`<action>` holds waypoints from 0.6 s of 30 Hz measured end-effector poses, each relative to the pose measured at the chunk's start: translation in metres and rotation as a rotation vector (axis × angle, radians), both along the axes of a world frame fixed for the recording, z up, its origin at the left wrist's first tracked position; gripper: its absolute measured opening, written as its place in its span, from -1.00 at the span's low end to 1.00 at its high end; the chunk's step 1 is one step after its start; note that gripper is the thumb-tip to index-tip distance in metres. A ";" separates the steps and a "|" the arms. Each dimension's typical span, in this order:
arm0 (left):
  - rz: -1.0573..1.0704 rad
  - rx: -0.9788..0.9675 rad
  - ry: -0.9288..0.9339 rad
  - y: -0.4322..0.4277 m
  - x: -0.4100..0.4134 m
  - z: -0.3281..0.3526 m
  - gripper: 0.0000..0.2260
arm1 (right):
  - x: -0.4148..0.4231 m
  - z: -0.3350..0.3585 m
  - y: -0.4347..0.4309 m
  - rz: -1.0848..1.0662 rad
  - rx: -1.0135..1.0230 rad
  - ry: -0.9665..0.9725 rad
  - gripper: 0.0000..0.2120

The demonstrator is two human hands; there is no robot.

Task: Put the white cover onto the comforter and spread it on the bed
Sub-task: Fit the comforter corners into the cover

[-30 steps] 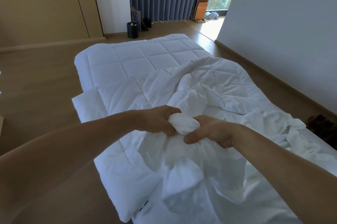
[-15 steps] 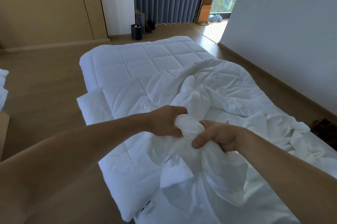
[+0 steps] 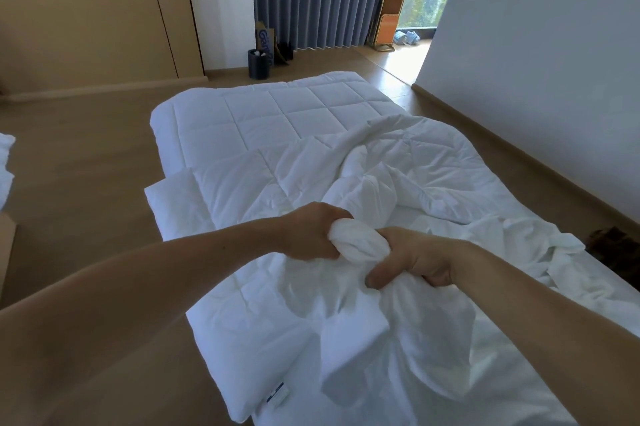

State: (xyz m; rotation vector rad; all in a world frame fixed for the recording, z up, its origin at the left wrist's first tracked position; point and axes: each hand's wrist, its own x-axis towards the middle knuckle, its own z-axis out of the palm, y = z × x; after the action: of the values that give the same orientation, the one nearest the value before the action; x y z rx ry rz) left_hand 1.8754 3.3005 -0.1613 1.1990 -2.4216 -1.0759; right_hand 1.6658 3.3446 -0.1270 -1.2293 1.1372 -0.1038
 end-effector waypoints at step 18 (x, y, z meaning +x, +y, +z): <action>0.013 0.590 0.121 0.015 0.005 -0.006 -0.71 | 0.017 0.004 -0.004 0.208 -0.374 0.477 -0.55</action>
State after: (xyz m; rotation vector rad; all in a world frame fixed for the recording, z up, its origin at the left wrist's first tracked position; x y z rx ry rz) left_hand 1.8803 3.3155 -0.1673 1.2475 -2.0585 -1.8798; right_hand 1.6830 3.3403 -0.1226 -1.7600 1.4306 0.1496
